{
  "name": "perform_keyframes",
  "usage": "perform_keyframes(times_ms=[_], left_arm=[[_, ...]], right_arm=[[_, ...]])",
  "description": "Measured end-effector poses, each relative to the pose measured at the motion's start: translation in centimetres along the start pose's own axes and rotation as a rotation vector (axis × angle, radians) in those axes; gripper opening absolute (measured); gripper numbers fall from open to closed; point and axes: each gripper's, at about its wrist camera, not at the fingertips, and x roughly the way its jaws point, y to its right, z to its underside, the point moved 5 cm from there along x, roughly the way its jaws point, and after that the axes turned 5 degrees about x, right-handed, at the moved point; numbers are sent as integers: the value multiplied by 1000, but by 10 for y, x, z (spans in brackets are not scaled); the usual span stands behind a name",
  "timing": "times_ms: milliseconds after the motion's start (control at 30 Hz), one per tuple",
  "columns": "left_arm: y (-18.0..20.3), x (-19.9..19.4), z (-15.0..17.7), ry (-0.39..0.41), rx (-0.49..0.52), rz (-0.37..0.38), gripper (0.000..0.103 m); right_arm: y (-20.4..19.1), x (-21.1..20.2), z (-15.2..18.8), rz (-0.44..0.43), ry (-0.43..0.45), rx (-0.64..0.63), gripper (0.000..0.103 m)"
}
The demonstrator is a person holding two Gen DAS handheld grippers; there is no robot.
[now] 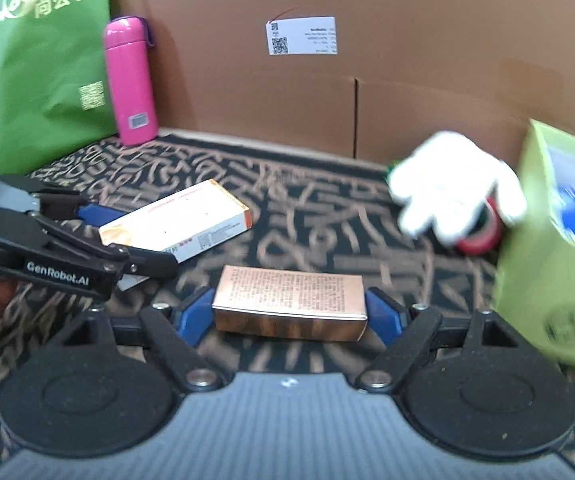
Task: Organize objects
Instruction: 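Lower both boxes into the lime-green box and open both tools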
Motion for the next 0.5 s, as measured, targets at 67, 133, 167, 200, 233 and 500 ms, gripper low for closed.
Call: perform_keyframes(times_ms=[67, 133, 167, 200, 233, 500], left_arm=[[8, 1, -5, 21, 19, -41, 86], [11, 7, -13, 26, 46, -99, 88], [13, 12, -15, 15, 63, -117, 88], [15, 18, -17, 0, 82, -126, 88], [15, 24, -17, -17, 98, -137, 89], [23, 20, -17, -35, 71, -86, 70]], right_arm=[[4, -14, 8, 5, 3, 2, 83], [5, -14, 11, 10, 11, 6, 83], [6, -13, 12, 10, 11, 12, 85], [6, -12, 12, 6, 13, 16, 87], [8, -14, 14, 0, 13, 16, 87], [14, -16, 21, 0, 41, 50, 82]])
